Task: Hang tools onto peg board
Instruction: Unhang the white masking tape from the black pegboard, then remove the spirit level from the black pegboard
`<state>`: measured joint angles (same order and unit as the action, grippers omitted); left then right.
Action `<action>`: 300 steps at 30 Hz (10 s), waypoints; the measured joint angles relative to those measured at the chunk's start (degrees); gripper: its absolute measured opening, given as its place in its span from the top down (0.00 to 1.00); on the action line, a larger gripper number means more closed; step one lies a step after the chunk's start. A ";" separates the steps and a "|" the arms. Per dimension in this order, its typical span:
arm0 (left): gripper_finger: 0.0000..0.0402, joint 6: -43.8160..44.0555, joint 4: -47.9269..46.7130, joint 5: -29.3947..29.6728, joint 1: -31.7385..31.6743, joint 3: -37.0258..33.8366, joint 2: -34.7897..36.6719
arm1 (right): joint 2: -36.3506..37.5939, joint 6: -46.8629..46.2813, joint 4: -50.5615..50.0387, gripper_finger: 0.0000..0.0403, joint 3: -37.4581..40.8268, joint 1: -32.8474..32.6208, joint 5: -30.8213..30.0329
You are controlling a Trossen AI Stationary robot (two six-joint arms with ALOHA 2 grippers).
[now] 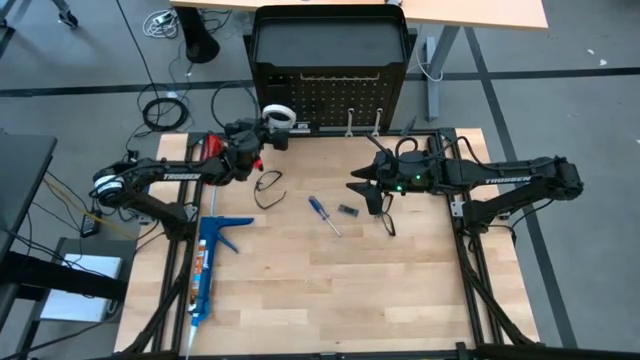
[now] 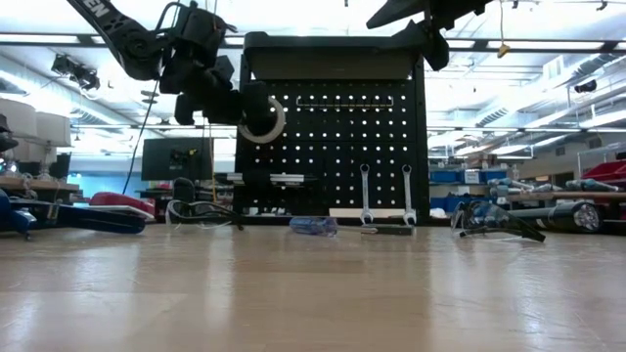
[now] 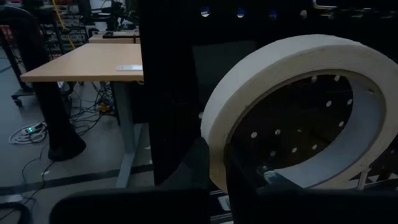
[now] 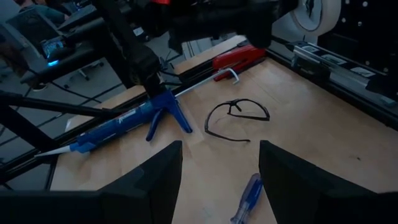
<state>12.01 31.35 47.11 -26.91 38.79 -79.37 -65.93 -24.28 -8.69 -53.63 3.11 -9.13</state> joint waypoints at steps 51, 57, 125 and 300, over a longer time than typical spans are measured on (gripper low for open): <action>0.94 19.54 -61.00 -50.80 33.08 9.42 6.12 | -0.07 12.57 14.67 0.47 0.00 6.95 -0.28; 0.92 23.84 -60.48 -46.14 36.04 9.41 -0.12 | -0.11 9.58 12.92 0.47 0.00 7.06 0.01; 0.54 60.91 -30.52 -7.84 12.04 -10.81 13.85 | 1.57 3.37 7.30 0.58 0.00 5.41 8.55; 0.87 76.50 -3.08 -15.50 -7.12 -1.77 -4.45 | 1.51 2.43 7.76 0.62 0.00 4.34 5.68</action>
<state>88.51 28.27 31.61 -34.03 37.01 -83.82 -64.42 -21.84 -0.93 -53.63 7.46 -3.45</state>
